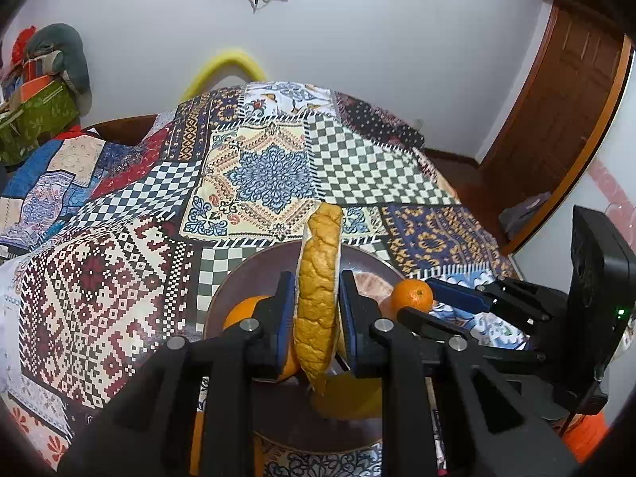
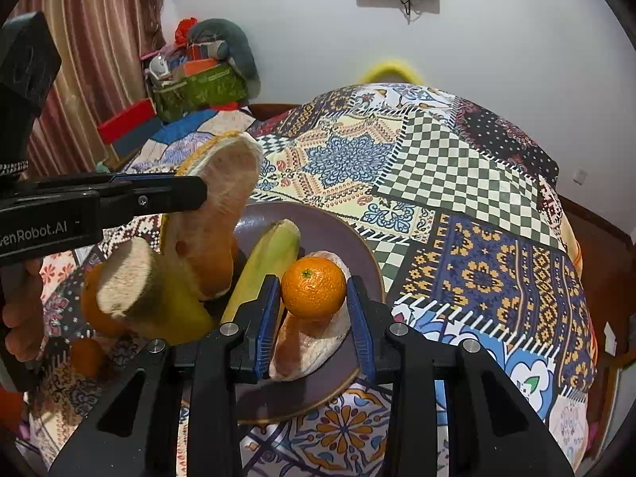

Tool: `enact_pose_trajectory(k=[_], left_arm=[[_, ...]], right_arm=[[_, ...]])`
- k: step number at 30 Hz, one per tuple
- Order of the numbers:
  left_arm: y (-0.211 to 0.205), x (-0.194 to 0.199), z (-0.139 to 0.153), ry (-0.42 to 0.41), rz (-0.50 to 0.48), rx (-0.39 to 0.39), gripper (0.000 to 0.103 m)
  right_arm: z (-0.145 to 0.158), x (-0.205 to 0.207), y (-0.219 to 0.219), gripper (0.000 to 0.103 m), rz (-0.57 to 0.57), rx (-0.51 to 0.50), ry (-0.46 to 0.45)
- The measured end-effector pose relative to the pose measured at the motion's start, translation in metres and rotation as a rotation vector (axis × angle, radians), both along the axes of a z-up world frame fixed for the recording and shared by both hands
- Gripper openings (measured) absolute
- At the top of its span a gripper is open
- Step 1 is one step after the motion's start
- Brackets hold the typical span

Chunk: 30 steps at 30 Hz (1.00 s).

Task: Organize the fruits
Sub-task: 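Lower the pomelo segment onto the plate with the left tool while the right tool places a mandarin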

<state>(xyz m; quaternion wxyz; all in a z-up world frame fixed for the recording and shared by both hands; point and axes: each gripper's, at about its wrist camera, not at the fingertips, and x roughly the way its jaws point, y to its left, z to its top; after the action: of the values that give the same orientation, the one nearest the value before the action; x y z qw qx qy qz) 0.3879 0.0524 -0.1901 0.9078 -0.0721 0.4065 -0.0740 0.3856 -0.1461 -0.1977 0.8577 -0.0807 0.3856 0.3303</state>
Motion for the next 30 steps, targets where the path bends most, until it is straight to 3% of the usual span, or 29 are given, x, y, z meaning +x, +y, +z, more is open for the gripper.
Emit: enact_pose_trajectory(k=[18, 30], left_arm=[[0.011, -0.018, 0.016, -0.048, 0.041, 0.058, 0.021], [0.013, -0.06, 0.037, -0.077, 0.058, 0.096, 0.025]], right_arm=[[-0.003, -0.003, 0.001, 0.036, 0.02, -0.012, 0.027], [0.029, -0.029, -0.016, 0.036, -0.015, 0.002, -0.023]])
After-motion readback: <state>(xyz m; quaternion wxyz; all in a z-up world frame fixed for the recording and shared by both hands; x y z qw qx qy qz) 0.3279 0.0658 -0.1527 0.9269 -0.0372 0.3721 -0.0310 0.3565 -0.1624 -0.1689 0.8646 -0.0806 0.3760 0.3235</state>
